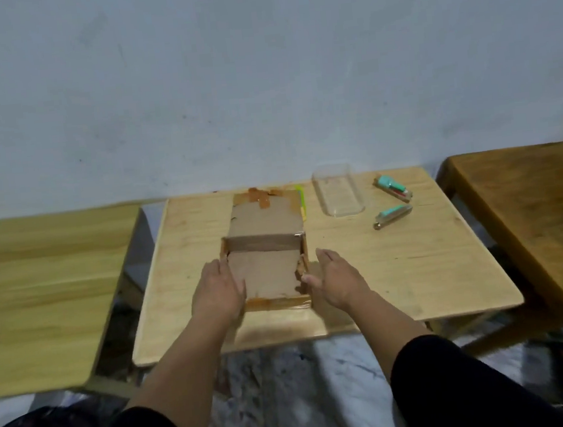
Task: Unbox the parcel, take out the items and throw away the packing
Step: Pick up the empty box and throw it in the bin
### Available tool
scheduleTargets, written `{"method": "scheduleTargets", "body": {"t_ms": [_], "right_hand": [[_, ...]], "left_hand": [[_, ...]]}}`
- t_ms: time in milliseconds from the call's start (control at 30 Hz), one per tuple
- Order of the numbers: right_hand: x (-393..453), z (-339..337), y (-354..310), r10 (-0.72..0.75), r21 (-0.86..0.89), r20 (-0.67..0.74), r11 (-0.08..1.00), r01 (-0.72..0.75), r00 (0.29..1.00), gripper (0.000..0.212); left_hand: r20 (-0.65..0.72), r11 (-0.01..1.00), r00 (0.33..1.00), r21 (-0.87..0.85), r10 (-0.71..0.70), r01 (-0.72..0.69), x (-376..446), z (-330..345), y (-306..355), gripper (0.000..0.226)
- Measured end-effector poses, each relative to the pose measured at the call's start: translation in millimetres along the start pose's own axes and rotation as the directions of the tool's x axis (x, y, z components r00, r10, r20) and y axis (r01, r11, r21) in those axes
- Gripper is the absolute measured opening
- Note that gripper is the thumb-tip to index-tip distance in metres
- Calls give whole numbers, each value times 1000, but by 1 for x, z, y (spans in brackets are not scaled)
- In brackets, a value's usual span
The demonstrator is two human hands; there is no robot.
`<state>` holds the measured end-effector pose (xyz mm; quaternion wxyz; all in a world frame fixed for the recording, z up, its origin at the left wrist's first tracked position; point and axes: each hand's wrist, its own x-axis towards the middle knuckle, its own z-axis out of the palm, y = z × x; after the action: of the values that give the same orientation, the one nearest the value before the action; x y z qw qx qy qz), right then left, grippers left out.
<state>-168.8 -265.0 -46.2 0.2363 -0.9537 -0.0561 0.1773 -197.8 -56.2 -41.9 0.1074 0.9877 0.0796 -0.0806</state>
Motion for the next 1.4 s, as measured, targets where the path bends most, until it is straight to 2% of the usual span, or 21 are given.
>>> {"method": "scheduleTargets", "body": {"t_ms": [133, 200, 267, 333, 467, 533, 667, 800, 900, 1033, 1200, 1400], "right_hand": [[5, 37, -11, 75, 98, 11, 992, -75, 997, 76], [6, 48, -12, 131, 178, -15, 976, -127, 991, 84], [6, 55, -14, 176, 239, 5, 956, -172, 984, 98], [5, 60, -17, 208, 265, 17, 942, -205, 978, 106], [3, 58, -27, 238, 330, -70, 922, -203, 969, 88], [2, 52, -30, 252, 366, -93, 908, -202, 963, 87], [-3, 32, -29, 285, 412, -181, 891, -191, 941, 90], [-21, -1, -18, 329, 455, -320, 876, -161, 888, 89], [-42, -26, 2, 379, 475, -402, 864, -164, 834, 91], [-91, -49, 43, 517, 550, -450, 803, -230, 728, 92], [-171, -53, 106, 698, 642, -464, 689, -335, 546, 89], [-263, -28, 170, 850, 745, -384, 515, -424, 360, 90]], "left_hand": [[230, 975, 973, -215, -5, 55, 5, 19, -34, 59], [268, 927, 963, -362, 5, 96, 6, 29, -44, 65], [244, 863, 970, -490, -3, 126, 5, 33, -48, 71], [230, 838, 973, -533, 12, 116, 4, 35, -50, 70], [217, 852, 976, -510, -5, 118, 6, 35, -53, 68], [197, 868, 980, -486, -5, 102, 7, 31, -52, 68], [100, 863, 991, -505, 88, -26, 13, 8, -35, 65], [9, 839, 974, -509, 227, -191, 22, -14, 0, 66], [-18, 805, 946, -520, 324, -286, 23, -22, 39, 66], [-17, 739, 880, -535, 475, -410, 11, -18, 105, 65], [68, 660, 746, -522, 663, -539, -26, 13, 194, 66], [206, 579, 562, -509, 801, -637, -90, 66, 273, 68]]}}
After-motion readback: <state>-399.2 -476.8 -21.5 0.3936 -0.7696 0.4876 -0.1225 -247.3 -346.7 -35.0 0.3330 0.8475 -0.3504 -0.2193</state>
